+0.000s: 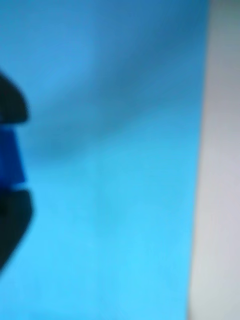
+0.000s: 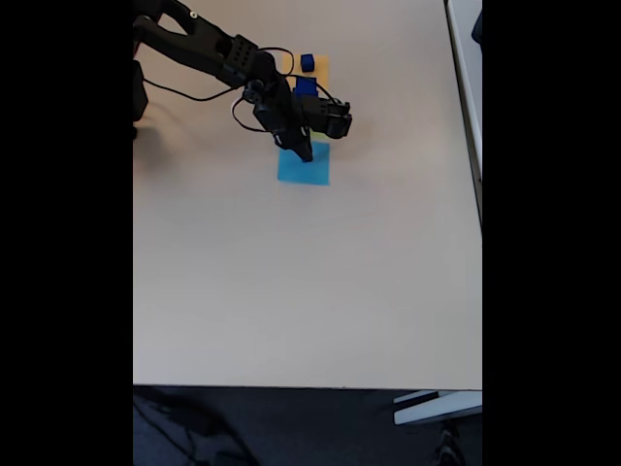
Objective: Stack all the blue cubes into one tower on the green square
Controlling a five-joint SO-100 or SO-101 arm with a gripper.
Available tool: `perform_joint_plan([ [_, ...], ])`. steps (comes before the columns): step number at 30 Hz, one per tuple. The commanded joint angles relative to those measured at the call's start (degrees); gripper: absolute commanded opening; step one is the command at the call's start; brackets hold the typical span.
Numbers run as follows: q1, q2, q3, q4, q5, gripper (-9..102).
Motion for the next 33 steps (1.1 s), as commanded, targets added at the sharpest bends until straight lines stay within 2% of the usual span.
perform_joint_plan([
  [1, -0.3, 1.1, -0.4, -1.1, 0.6, 4],
  [10, -0.4, 1.2, -0.4, -1.2, 0.6, 9],
  [15, -0.8, 1.8, -0.2, -2.6, -0.3, 16],
  [26, -3.4, 12.8, -0.5, -2.0, 0.1, 20],
  [33, -4.7, 23.7, -1.5, 4.0, -0.3, 25],
])
